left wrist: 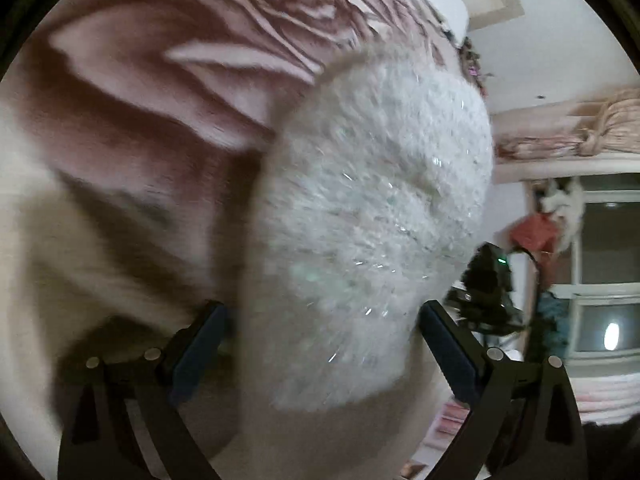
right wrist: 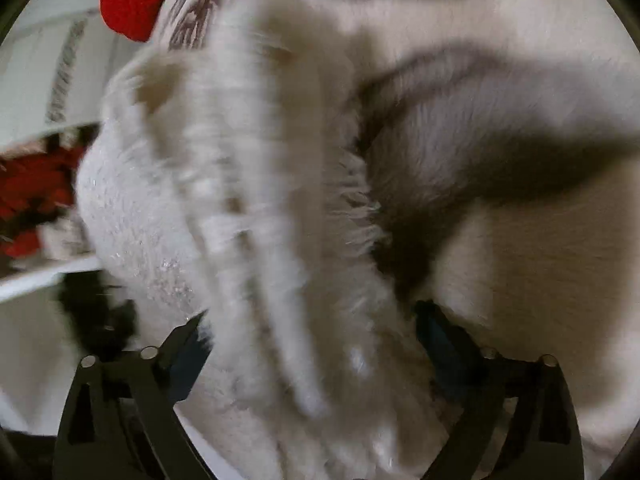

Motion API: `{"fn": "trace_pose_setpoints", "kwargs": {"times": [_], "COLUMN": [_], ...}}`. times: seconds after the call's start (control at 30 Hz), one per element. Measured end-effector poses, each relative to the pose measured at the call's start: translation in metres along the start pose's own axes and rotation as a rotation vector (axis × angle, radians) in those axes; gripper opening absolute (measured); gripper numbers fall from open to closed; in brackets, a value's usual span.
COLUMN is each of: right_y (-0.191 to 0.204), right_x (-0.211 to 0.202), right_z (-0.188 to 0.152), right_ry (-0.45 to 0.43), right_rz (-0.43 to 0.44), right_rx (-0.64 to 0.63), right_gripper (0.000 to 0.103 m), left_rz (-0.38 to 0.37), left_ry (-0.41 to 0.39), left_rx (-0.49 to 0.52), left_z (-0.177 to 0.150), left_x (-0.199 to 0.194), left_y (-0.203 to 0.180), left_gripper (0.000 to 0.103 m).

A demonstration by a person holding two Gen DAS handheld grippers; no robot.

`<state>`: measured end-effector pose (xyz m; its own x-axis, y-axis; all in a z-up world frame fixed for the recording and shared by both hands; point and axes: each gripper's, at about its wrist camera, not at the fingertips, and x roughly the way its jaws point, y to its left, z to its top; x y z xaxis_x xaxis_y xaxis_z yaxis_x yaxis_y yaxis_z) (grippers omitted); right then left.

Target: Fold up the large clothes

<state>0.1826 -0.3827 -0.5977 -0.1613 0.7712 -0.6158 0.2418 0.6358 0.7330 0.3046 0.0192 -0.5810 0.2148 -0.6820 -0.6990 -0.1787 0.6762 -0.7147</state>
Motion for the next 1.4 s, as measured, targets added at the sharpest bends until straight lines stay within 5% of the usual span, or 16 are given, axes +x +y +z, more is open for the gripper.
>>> {"fn": "trace_pose_setpoints", "kwargs": {"times": [0.2,0.37,0.57,0.7,0.87,1.07,1.23,1.3,1.4], "right_y": [0.006,0.017,0.055,0.077,0.109,0.117,0.091,0.091,0.097], "right_x": [0.010,-0.019,-0.079,-0.123,-0.148,-0.136,-0.120,-0.120,-0.124], "right_z": [0.011,0.005,0.021,0.076,0.216,0.373,0.445,0.447,0.437], "right_ry": [0.017,-0.070,-0.173,-0.246,-0.329,-0.352,-0.305,-0.296,-0.289], "right_rz": [0.132,0.177,0.201,0.216,0.209,0.142,0.063,0.063,-0.048], "right_rx": [-0.016,0.020,-0.005,-0.020,-0.063,-0.073,-0.030,-0.035,-0.034], "right_gripper": [0.097,0.062,0.059,0.059,0.059,0.058,0.059,0.063,0.074], "left_rz": [0.012,-0.008,-0.039,-0.051,-0.082,-0.074,-0.047,-0.031,0.062], "left_ry": [-0.078,-0.088,-0.113,-0.130,-0.162,-0.110,-0.006,0.010,-0.034], "left_rx": [0.104,0.102,0.208,0.294,0.334,0.301,0.303,0.311,0.326], "left_z": [0.009,0.029,0.104,0.178,0.292,0.387,0.405,0.400,0.391], "left_x": [0.004,-0.004,-0.008,0.007,0.043,0.107,0.136,0.130,0.114], "left_y": [-0.029,-0.046,-0.094,-0.129,-0.148,-0.117,-0.102,-0.107,-0.121], "left_gripper": [0.067,0.066,0.066,0.066,0.066,0.066,0.071,0.071,0.071]}}
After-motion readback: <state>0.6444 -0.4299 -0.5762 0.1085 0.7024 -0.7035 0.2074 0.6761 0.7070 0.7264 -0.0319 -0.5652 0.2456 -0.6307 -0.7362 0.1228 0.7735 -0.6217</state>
